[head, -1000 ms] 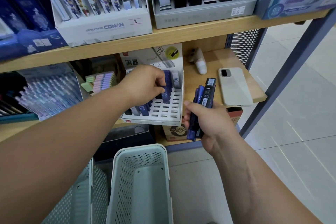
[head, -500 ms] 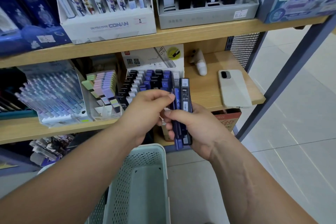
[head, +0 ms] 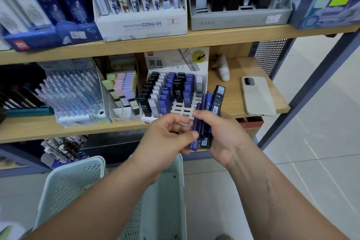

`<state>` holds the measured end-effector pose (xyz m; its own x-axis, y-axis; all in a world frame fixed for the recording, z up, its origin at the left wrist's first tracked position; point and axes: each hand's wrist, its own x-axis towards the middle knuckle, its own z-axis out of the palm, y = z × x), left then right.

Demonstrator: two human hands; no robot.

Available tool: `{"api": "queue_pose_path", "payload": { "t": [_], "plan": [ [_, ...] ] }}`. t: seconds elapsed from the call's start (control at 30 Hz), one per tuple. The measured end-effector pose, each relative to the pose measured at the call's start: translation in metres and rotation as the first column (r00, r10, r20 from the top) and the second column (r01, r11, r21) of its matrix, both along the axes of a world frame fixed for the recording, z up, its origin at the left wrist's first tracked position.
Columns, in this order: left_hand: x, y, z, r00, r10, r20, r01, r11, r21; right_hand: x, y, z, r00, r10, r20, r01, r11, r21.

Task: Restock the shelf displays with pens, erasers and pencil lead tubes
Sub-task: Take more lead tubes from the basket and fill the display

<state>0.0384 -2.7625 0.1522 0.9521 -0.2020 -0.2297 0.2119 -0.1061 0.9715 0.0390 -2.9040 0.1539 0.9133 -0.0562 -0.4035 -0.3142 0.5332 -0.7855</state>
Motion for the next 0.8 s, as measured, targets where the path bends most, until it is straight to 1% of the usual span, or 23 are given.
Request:
{"api": "queue_pose_path", "payload": {
  "t": [0.1,0.17,0.27,0.33,0.4,0.5,0.57,0.67,0.8],
  "plan": [
    [-0.001,-0.002,-0.002,0.999,0.037,0.008,-0.037,0.999,0.019,-0.001,0.002,-0.002,1.000,-0.015,0.002,0.015,1.000,-0.022],
    [-0.001,-0.001,0.000,1.000,0.025,-0.003,-0.025,1.000,0.013,-0.001,0.001,-0.003,1.000,-0.029,0.009,0.030,0.998,-0.049],
    [-0.001,0.002,0.000,0.999,-0.016,-0.033,0.016,1.000,0.002,0.000,-0.001,-0.004,1.000,-0.019,0.014,0.021,0.994,-0.106],
    [-0.001,0.005,0.000,0.998,-0.042,-0.052,0.043,0.999,0.010,0.000,-0.002,-0.007,1.000,0.001,0.012,0.001,0.985,-0.173],
    [0.001,0.007,0.001,0.994,-0.090,-0.056,0.093,0.995,0.046,-0.001,-0.002,-0.008,0.999,0.028,0.019,-0.023,0.975,-0.220],
    [0.006,0.008,0.005,0.983,-0.177,-0.048,0.181,0.978,0.100,-0.002,-0.004,-0.009,0.998,0.059,0.034,-0.050,0.972,-0.229],
    [0.011,0.007,0.009,0.981,-0.191,-0.032,0.193,0.975,0.110,-0.002,-0.006,-0.008,0.996,0.081,0.034,-0.071,0.971,-0.227],
    [0.019,0.007,0.010,0.990,-0.141,0.018,0.137,0.982,0.133,-0.001,-0.006,-0.010,0.994,0.108,0.015,-0.101,0.960,-0.261],
    [0.024,0.003,0.000,0.985,-0.138,0.099,0.117,0.974,0.195,0.001,-0.003,-0.013,0.999,0.052,-0.006,-0.052,0.971,-0.233]
  ]
}}
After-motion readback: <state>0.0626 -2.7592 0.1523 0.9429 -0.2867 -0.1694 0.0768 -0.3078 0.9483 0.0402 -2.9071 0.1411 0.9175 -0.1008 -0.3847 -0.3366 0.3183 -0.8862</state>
